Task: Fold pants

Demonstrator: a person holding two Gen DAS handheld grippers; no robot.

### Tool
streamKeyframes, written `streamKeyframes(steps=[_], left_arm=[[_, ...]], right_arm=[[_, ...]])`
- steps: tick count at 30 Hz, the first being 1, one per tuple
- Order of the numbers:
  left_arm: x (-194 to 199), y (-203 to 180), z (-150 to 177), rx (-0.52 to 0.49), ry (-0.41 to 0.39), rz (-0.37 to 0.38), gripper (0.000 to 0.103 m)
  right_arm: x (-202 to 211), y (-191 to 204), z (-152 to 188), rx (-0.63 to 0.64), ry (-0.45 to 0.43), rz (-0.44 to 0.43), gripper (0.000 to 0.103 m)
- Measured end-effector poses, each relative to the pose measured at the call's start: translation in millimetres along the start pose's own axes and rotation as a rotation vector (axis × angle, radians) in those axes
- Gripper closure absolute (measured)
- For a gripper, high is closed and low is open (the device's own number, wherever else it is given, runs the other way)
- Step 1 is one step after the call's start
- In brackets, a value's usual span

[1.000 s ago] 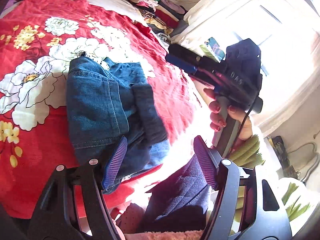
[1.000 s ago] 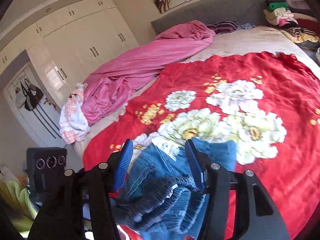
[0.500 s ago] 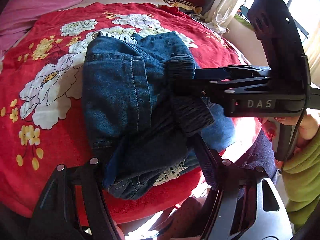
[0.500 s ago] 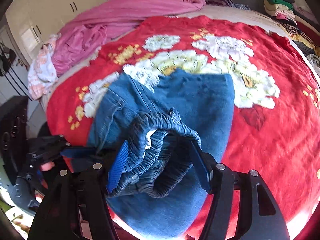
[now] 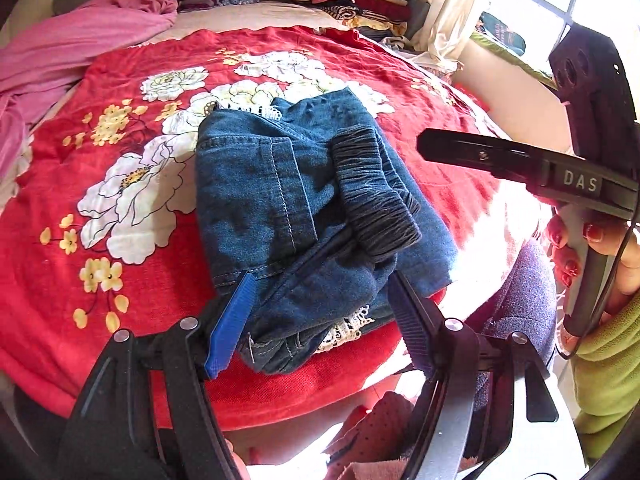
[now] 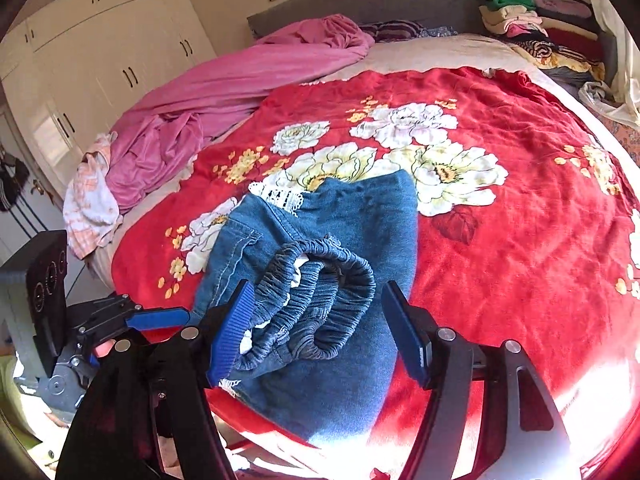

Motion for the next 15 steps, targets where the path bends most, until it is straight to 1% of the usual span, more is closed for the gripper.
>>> streamKeyframes(steps=[5,8,12,15], left_arm=[[13,2,-2,0.017,-0.022,-0.008,0.041],[21,2,-4,0.02,-0.032,-0.014,0.039],[31,4,-5,0.025,-0.047,-0.02,0.036],[37,7,-6,0.029,-0.056,-0.024,0.035]], right_arm=[[23,6,4,-0.008,-0.047,0.0,0.032],[30,11,7,0.001,-0.054,0.0,0.031],[37,18,11,0.006,-0.063,0.003,0.025],[40,22,12,0.013,-0.066,0.004,0.024]])
Point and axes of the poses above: each gripper's, at about its wrist camera, not at the fingertips, and x roughly against the way its jaws point, y to its left, z to its underside, the point moved 6 cm from there along -x, roughly the way its jaws point, and after that the axes turned 9 degrees about -x, right-handed, at the moved point
